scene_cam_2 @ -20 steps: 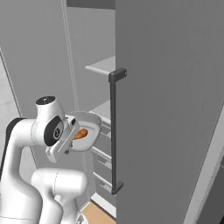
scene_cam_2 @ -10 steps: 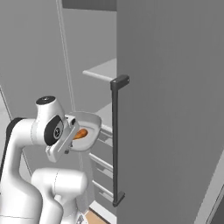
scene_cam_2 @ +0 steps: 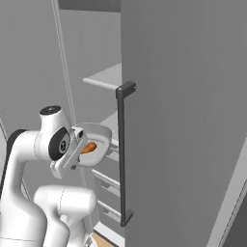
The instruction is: Take the meat container that has the chicken drumstick and place it on the second highest rack of the freezer. Then take the vegetable container that has the lemon wedge and corn and place it on the highest rack of the freezer.
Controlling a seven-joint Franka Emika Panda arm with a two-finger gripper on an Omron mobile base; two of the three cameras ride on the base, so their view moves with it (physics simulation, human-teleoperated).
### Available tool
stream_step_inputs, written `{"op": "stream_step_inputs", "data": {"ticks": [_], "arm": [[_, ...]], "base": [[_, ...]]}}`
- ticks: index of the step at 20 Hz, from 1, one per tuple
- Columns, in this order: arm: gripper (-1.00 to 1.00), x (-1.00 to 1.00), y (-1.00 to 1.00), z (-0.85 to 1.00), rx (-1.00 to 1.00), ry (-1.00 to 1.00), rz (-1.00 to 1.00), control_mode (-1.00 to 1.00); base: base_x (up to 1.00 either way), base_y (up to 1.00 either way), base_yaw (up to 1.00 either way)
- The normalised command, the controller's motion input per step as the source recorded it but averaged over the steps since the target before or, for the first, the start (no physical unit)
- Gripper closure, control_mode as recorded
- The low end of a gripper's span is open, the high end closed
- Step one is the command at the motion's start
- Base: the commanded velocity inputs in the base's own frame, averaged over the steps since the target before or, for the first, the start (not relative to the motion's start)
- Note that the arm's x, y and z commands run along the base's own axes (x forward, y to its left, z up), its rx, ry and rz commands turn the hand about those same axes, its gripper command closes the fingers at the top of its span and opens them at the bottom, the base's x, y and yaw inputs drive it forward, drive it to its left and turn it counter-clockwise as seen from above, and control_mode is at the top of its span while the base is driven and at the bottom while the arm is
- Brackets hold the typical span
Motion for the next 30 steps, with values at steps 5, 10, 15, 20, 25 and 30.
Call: {"op": "stream_step_inputs", "data": {"ticks": [5,10,15,20,25,30], "arm": [[1.00,0.00,0.00,0.00,0.00,0.00,0.00,1.00],[1.00,0.00,0.00,0.00,0.00,-0.01,0.00,-1.00],[1.00,0.50,0.08,0.00,0.00,-0.01,-0.07,-1.00],[1.00,0.88,0.14,0.00,0.00,-0.01,-0.13,-1.00],[1.00,0.90,-0.02,-0.09,0.04,0.00,-0.18,-1.00],[1.00,0.57,-0.06,-0.25,0.10,-0.01,-0.14,-1.00]], "base": [[0.09,0.01,-0.07],[0.01,0.00,0.00],[0.00,0.00,0.00],[0.00,0.00,0.00],[0.00,0.00,0.00],[0.00,0.00,0.00]]}}
